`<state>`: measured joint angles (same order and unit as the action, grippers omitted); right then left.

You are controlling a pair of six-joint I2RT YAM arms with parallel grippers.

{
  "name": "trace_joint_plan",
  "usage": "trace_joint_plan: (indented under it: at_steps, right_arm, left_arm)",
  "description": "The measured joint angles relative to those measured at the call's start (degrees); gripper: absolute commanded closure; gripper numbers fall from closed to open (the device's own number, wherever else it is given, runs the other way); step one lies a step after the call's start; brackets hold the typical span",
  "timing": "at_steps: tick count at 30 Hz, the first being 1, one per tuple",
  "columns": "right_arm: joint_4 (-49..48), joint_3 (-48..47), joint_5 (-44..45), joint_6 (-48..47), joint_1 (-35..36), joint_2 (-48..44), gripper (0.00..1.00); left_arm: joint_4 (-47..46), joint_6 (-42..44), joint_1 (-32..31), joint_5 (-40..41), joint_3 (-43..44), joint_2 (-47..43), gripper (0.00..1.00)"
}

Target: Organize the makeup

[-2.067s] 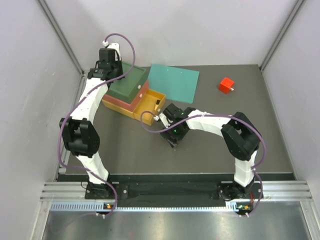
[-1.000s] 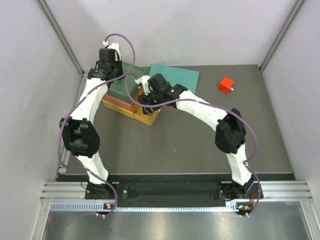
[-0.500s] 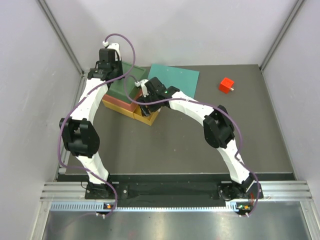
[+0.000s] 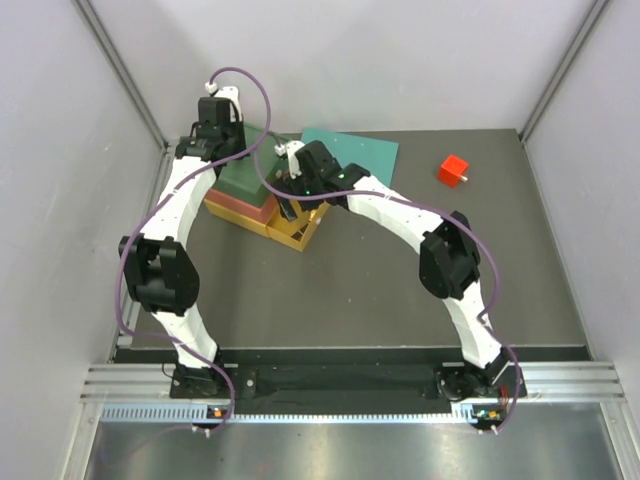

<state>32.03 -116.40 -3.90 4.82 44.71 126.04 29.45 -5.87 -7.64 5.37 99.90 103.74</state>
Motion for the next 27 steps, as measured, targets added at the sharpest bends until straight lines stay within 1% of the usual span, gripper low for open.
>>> trace_joint_plan:
  at_steps: [3,5,7,8,10,11,12,13,14,16,17,19,21,27]
  right_arm:
    - [-0.3,0.2,0.4,0.8,-0.3,-0.9,0.00]
    - [-2.1,2.2,-0.3,2.6,-1.2,-2.6,0.00]
    - [-5.6,6.8,-2.4,5.7,-2.8,-5.6,0.08]
    - [-7.7,9.9,-4.0,7.8,-4.2,-7.6,0.18]
    - [-14.3,18.0,-8.2,13.4,-8.1,-11.8,0.33]
    - [-18.0,22.0,-10.2,16.9,-10.5,-13.7,0.46]
    - [-23.7,27.5,-13.1,21.5,-13.8,-15.7,0.54]
    - [-27.2,31.1,-14.6,24.3,-16.2,-16.7,0.60]
    - [-30.1,33.9,-16.0,27.1,-18.3,-17.1,0.72]
    - [-35.7,39.1,-18.5,33.0,-22.9,-16.8,0.82]
    - [-37.2,40.9,-19.7,35.6,-24.2,-16.4,0.89]
    - [-39.8,42.9,-22.1,40.0,-25.2,-15.0,0.95]
    - [-43.2,43.5,-24.9,44.3,-24.7,-12.9,0.99]
    - [-55.8,46.4,-30.6,56.8,-23.3,-6.7,1.00]
  left_arm:
    - [0.0,0.0,0.0,0.0,0.0,0.0,0.95]
    - [0.0,0.0,0.0,0.0,0.0,0.0,0.95]
    - [0.0,0.0,0.0,0.0,0.0,0.0,0.95]
    - [0.0,0.0,0.0,0.0,0.0,0.0,0.95]
    - [0.0,0.0,0.0,0.0,0.0,0.0,0.95]
    - [0.0,0.0,0.0,0.0,0.0,0.0,0.95]
    - [0.0,0.0,0.0,0.0,0.0,0.0,0.95]
    - [0.0,0.0,0.0,0.0,0.0,0.0,0.95]
    - [0.0,0.0,0.0,0.0,0.0,0.0,0.95]
    - [0.0,0.0,0.0,0.0,0.0,0.0,0.95]
    - [0.0,0.0,0.0,0.0,0.0,0.0,0.95]
    - [0.0,0.0,0.0,0.0,0.0,0.0,0.95]
    - [0.0,0.0,0.0,0.0,0.0,0.0,0.95]
    - [0.0,0.0,0.0,0.1,0.0,0.0,0.95]
